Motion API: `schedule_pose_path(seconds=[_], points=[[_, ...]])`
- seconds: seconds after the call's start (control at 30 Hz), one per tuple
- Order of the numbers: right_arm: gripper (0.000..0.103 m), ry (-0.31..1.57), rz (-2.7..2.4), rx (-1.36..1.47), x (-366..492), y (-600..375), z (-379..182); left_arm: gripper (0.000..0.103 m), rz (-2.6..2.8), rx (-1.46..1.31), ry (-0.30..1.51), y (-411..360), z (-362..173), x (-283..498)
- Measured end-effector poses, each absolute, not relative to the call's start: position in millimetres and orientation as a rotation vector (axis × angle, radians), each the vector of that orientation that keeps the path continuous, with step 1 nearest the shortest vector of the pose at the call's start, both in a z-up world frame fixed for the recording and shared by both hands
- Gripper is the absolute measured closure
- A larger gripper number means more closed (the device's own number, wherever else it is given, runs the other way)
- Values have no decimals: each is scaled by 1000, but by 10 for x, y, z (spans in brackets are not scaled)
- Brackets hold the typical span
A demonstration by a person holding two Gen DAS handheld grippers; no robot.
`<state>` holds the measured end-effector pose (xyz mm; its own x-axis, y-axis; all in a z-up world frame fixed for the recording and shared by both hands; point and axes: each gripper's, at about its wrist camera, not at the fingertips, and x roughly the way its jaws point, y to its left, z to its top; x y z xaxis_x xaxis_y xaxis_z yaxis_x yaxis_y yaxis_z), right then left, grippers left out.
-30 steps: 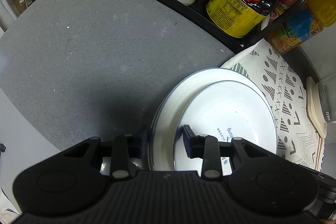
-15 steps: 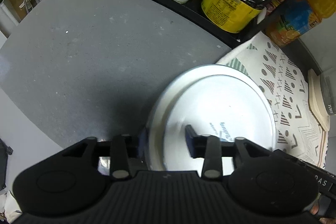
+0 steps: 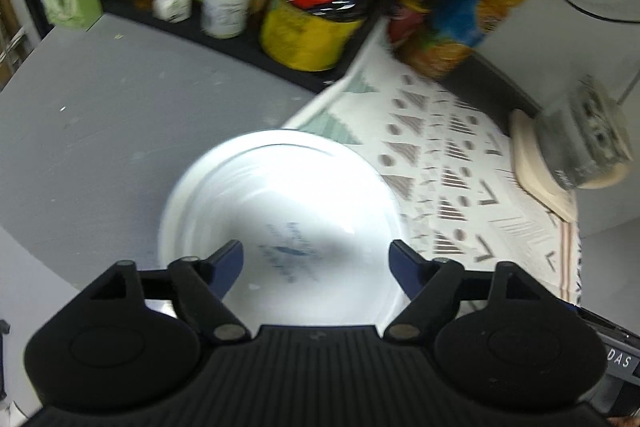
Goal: Organize plates and bowls
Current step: 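Move both grippers from the plate stack to the nested bowls on the cloth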
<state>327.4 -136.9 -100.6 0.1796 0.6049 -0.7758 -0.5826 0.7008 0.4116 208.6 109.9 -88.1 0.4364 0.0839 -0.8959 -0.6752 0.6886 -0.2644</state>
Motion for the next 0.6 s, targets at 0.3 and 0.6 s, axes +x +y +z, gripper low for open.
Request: schedule_pose_path(seconds=[0.3, 0.6], points=[[5, 1026, 796, 69, 3264, -1985, -787, 11, 422, -618, 1002, 492, -727, 2347], [5, 968, 737, 103, 3277, -2591, -702, 10, 338, -580, 990, -119, -679, 2567]])
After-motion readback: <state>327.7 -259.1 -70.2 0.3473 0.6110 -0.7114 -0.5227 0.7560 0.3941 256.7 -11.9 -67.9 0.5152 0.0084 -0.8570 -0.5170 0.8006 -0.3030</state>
